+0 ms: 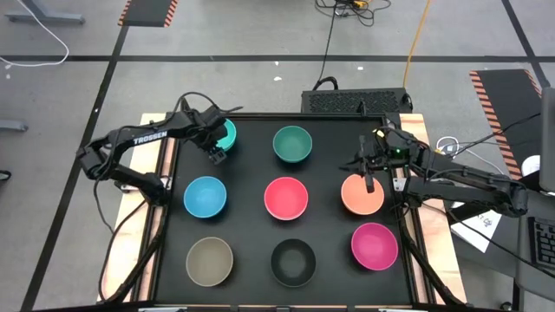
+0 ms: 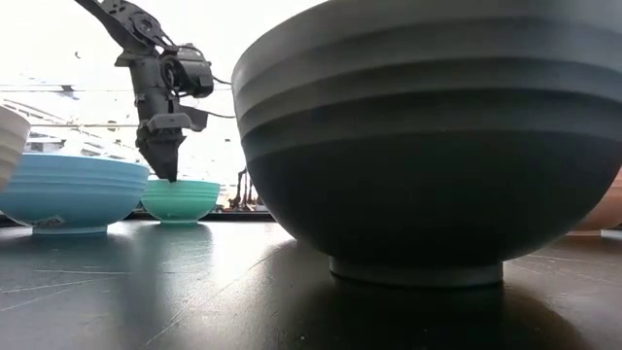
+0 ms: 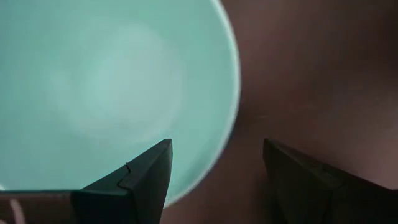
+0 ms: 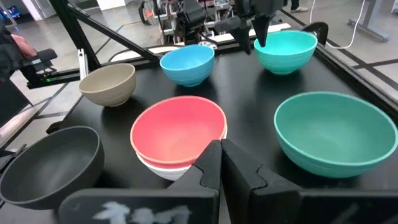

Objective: Nest bowls inside each other
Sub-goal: Stack the light blue bowl on top of the orange bowl

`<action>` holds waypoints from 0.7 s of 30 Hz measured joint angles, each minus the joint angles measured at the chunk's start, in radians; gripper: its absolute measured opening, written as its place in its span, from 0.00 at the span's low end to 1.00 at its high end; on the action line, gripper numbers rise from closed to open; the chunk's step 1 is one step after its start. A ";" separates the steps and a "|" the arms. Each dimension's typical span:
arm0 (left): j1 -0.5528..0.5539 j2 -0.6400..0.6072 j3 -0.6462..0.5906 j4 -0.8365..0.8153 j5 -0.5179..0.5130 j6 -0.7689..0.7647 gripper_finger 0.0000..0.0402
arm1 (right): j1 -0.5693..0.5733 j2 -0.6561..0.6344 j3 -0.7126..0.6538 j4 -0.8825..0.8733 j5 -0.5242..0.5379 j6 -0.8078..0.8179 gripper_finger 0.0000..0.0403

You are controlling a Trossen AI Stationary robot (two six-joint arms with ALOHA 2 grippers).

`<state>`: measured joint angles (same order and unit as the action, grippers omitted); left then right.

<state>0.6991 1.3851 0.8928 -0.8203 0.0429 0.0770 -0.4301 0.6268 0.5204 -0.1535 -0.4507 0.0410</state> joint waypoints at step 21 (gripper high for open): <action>0.001 0.052 0.003 0.029 -0.045 0.020 0.63 | 0.000 0.000 -0.017 0.008 0.000 0.003 0.00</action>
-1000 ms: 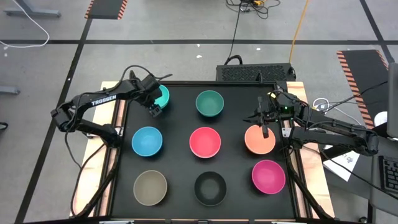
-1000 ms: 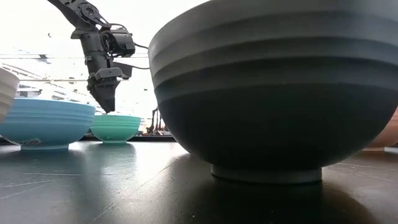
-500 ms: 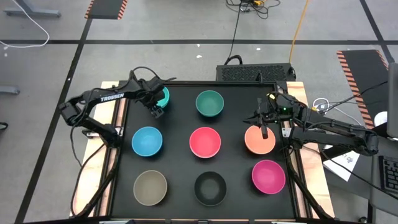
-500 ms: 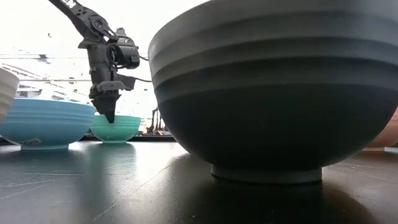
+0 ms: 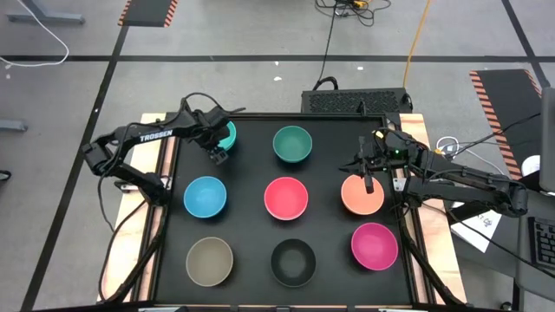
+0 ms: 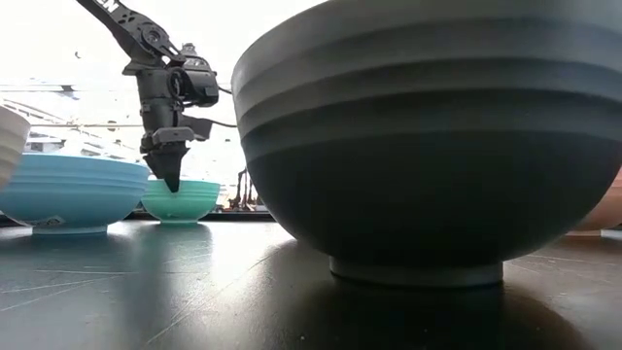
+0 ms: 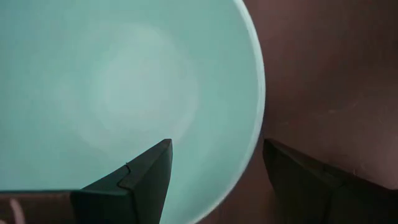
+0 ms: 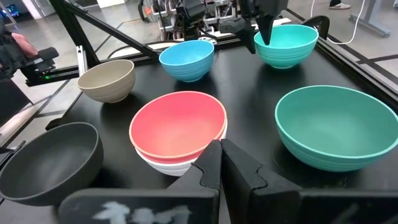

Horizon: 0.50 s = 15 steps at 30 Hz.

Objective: Nest bowls inside each other
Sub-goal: Stack the light blue bowl on top of the orange bowl

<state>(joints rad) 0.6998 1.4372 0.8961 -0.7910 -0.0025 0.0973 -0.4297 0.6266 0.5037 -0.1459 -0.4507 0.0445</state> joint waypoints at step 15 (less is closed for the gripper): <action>-0.028 0.000 0.105 -0.047 0.045 0.001 0.63 | 0.000 0.000 0.000 0.000 0.000 0.000 0.00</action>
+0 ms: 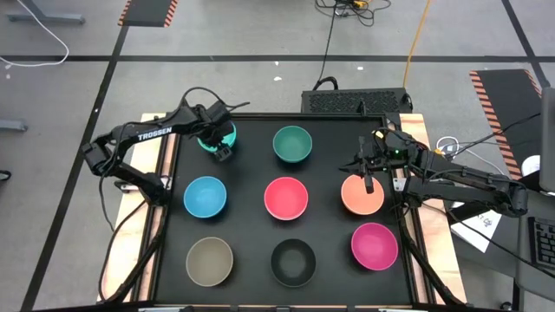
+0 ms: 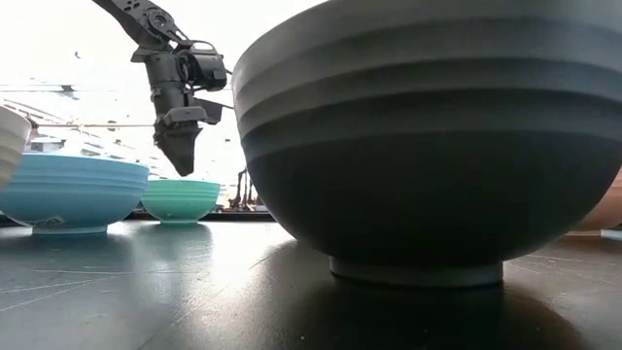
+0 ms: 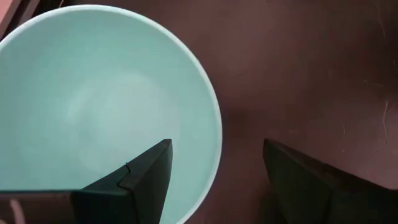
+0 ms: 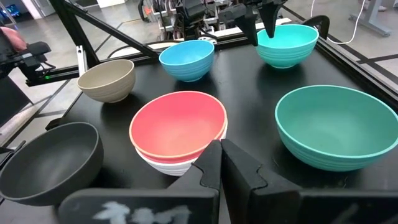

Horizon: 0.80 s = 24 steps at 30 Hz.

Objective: Nest bowls inside each other
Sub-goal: Stack the light blue bowl on top of the orange bowl

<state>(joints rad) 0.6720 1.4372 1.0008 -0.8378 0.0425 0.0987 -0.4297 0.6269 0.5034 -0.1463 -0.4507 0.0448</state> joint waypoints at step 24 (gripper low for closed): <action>-0.007 0.000 -0.001 -0.065 0.031 -0.018 0.63 | 0.000 0.000 -0.001 0.000 0.000 0.011 0.00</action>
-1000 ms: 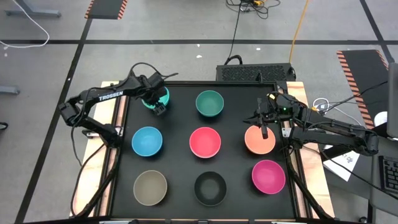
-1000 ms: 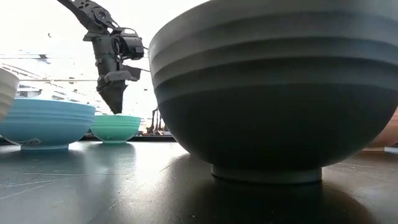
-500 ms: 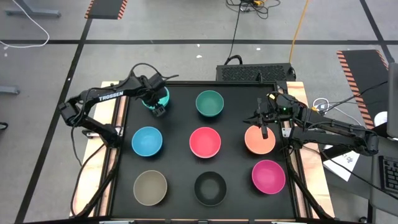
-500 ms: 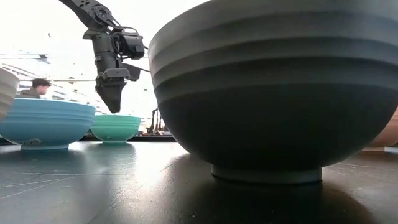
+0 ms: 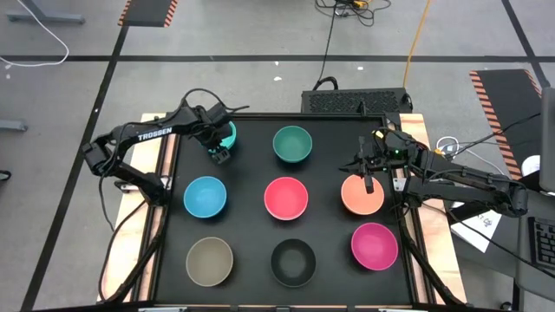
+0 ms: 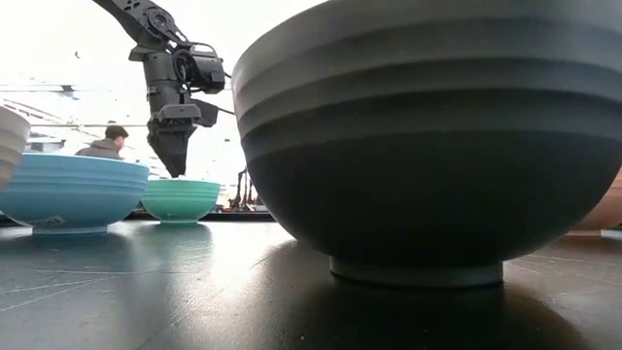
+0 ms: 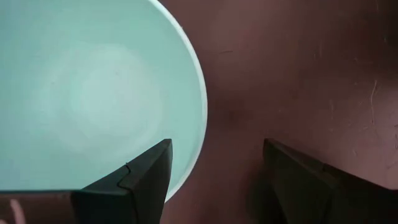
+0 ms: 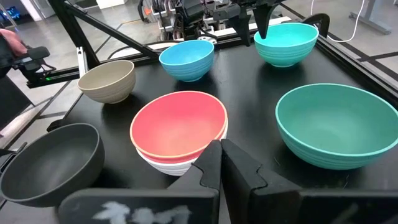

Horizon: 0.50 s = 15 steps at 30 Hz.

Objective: Nest bowls inside each other
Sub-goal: Stack the light blue bowl on top of the orange bowl

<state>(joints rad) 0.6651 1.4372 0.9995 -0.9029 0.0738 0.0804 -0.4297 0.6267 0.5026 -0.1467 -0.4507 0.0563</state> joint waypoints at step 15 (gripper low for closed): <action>0.000 0.001 -0.014 0.005 -0.074 0.000 0.55 | 0.000 0.000 0.000 -0.001 0.000 0.000 0.00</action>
<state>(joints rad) 0.6651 1.4380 0.9852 -0.8979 -0.0002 0.0803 -0.4297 0.6266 0.5026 -0.1474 -0.4507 0.0567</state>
